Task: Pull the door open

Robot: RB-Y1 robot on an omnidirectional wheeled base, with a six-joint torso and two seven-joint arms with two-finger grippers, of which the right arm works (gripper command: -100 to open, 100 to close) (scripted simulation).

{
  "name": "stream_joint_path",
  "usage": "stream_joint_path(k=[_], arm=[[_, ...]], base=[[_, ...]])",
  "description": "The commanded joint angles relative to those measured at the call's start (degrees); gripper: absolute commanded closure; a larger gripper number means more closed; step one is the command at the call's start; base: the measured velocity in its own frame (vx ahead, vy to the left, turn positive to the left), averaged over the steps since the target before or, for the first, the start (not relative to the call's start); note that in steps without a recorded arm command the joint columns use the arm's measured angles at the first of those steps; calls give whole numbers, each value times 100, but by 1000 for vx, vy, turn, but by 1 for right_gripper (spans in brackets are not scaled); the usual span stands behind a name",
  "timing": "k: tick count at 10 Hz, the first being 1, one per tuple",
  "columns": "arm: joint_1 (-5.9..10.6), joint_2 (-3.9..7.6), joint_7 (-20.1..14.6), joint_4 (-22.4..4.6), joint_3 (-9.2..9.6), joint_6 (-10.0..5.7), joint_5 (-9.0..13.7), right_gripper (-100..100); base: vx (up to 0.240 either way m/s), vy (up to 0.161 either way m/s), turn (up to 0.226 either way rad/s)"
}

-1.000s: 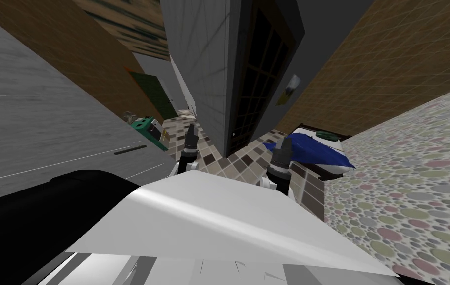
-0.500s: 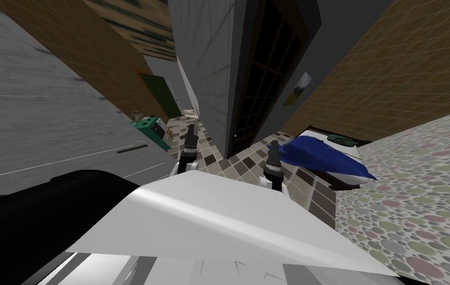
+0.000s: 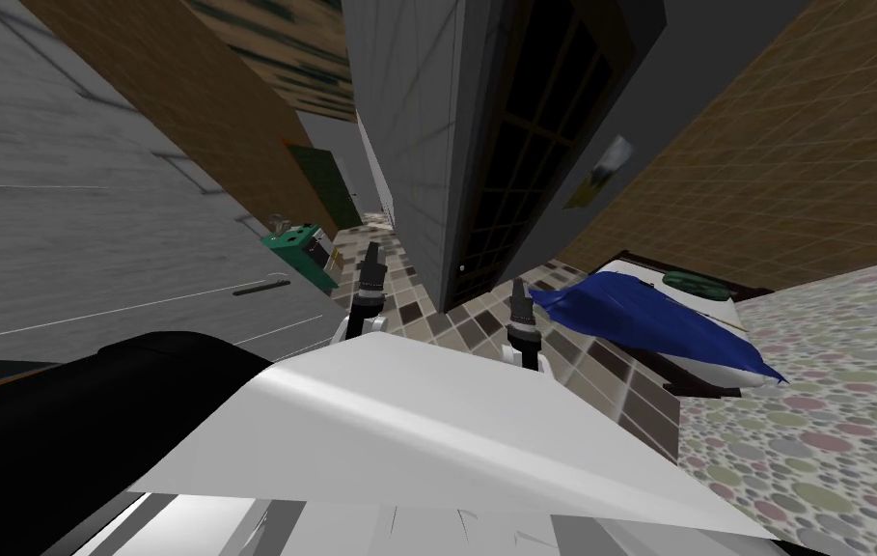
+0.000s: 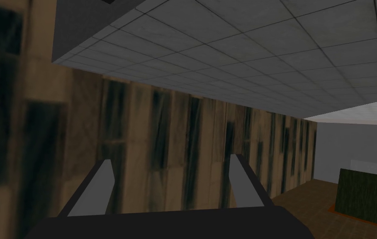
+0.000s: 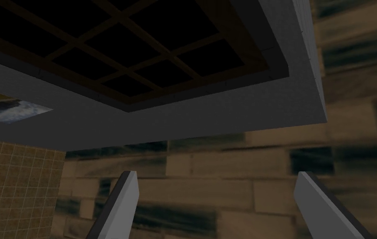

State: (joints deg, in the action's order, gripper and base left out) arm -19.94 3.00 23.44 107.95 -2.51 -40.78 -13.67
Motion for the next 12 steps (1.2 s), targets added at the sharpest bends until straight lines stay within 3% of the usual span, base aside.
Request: stream_joint_path(k=[1, 9, 12], arm=[[52, 51, 136, -249, -38, -58, -45, -100], [503, 186, 1244, -1895, -146, -368, -481, -100], [617, 209, 1525, -2328, -174, -447, -591, -100]], base=[[47, -30, 62], [89, -44, 142], [63, -41, 92]])
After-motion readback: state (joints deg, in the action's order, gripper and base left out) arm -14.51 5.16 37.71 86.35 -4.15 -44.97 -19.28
